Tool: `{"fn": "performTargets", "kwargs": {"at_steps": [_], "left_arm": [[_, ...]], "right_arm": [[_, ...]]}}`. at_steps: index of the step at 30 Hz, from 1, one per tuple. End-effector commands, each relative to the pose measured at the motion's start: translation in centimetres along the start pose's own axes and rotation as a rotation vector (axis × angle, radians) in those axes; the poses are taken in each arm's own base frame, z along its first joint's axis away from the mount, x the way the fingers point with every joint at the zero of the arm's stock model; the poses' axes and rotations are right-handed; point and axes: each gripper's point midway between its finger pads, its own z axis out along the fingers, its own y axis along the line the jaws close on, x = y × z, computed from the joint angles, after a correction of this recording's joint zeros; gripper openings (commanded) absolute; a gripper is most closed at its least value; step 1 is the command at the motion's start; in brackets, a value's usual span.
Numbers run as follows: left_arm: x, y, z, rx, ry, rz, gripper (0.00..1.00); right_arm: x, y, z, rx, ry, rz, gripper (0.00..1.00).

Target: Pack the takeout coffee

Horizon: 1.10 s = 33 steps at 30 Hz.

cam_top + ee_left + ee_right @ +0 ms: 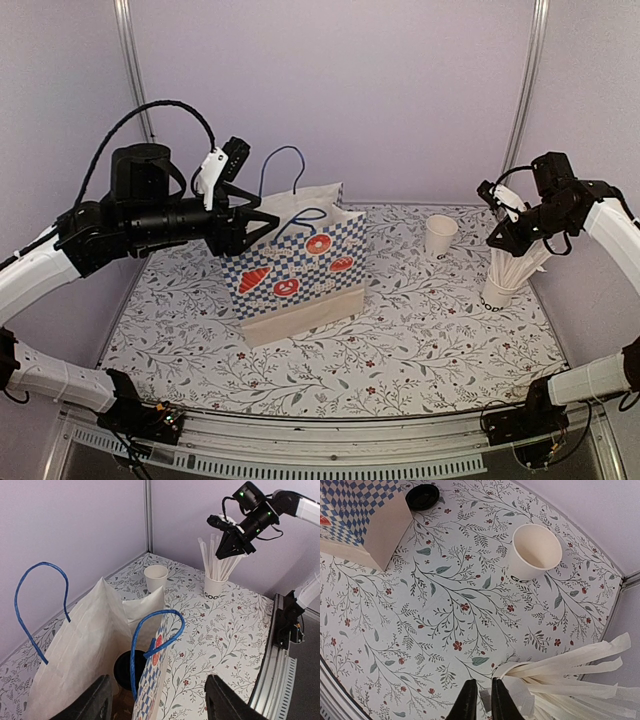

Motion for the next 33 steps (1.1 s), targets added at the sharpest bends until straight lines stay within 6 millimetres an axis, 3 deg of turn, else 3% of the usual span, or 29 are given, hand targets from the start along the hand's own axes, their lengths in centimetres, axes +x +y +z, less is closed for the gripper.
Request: {"fn": "performTargets", "kwargs": {"at_steps": [1,3,9,15,27,33], "left_arm": [[-0.5,-0.7,-0.3,0.023,-0.027,0.012,0.66],[-0.6,-0.7,-0.4,0.024,-0.029,0.013,0.66],[-0.3,-0.6,0.1,0.021,-0.018,0.016,0.66],[-1.1,-0.6,0.3,0.02,-0.032,0.022,0.67],[-1.5,-0.7,1.2,0.033,-0.024,0.02,0.68],[-2.3,-0.8,0.8,0.034,-0.038,0.023,0.68]], "right_arm": [[0.4,-0.3,0.4,0.004,0.02,0.009,0.06],[0.1,-0.3,0.2,0.004,0.009,0.006,0.0],[-3.0,0.1,-2.6,-0.029,-0.064,-0.039,0.0],[-5.6,0.6,-5.5,-0.054,-0.135,-0.092,0.0],[-6.6,1.3,-7.3,-0.084,-0.154,-0.157,0.0],[-9.4,2.2,-10.9,-0.108,-0.239,-0.213,0.0]]}}
